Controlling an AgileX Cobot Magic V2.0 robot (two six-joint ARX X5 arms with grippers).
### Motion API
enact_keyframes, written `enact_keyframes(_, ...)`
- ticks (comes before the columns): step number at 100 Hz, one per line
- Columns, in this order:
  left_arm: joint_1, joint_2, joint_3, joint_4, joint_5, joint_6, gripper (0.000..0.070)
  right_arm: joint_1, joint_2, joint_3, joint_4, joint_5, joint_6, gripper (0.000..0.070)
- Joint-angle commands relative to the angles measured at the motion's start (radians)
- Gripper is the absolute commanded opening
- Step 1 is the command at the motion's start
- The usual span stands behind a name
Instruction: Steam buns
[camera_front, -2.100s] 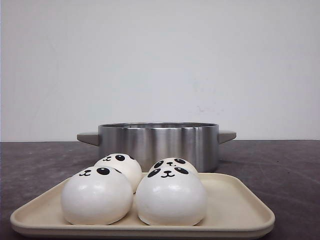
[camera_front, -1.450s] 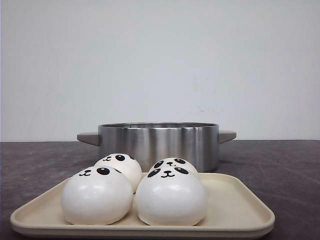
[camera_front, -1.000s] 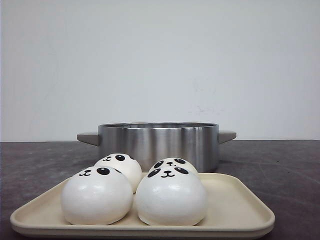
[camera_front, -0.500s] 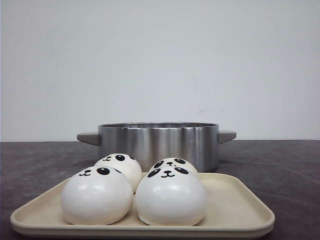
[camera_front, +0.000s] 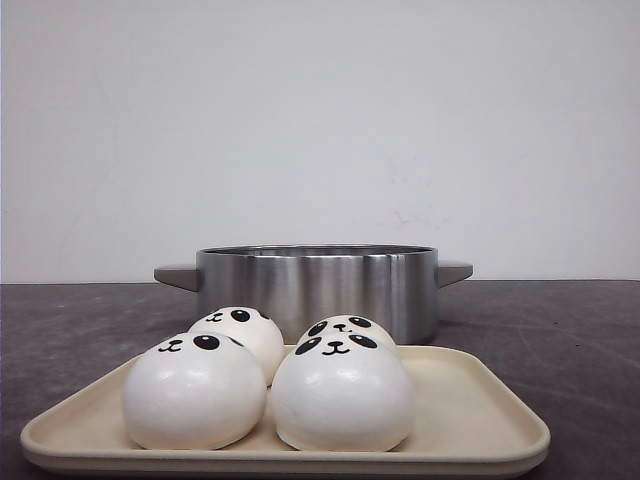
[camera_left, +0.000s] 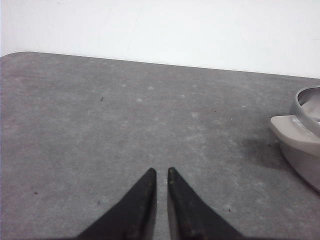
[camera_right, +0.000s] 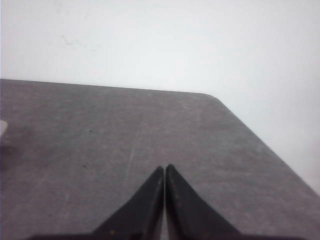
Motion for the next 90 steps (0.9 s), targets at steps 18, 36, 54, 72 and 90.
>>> enact_keyframes(18, -0.001, -0.001, -0.013, 0.011, 0.000, 0.001, 0.0000, -0.003, 0.001, -0.003, 0.042, -0.069, 0.083, 0.0000)
enact_keyframes(36, 0.000, -0.001, -0.010, 0.055, 0.034, -0.064, 0.0000, 0.000, 0.001, 0.016, 0.170, -0.125, 0.264, 0.0000)
enact_keyframes(54, 0.000, -0.001, -0.010, 0.077, 0.035, -0.140, 0.0000, 0.000, 0.001, 0.043, 0.095, -0.123, 0.346, 0.0000)
enact_keyframes(72, 0.000, -0.001, -0.004, 0.078, 0.035, -0.203, 0.0000, -0.001, 0.001, 0.043, -0.108, -0.122, 0.182, 0.0000)
enact_keyframes(90, 0.000, -0.001, 0.009, 0.081, 0.039, -0.208, 0.0000, -0.002, 0.001, 0.043, -0.097, -0.126, 0.120, 0.0000)
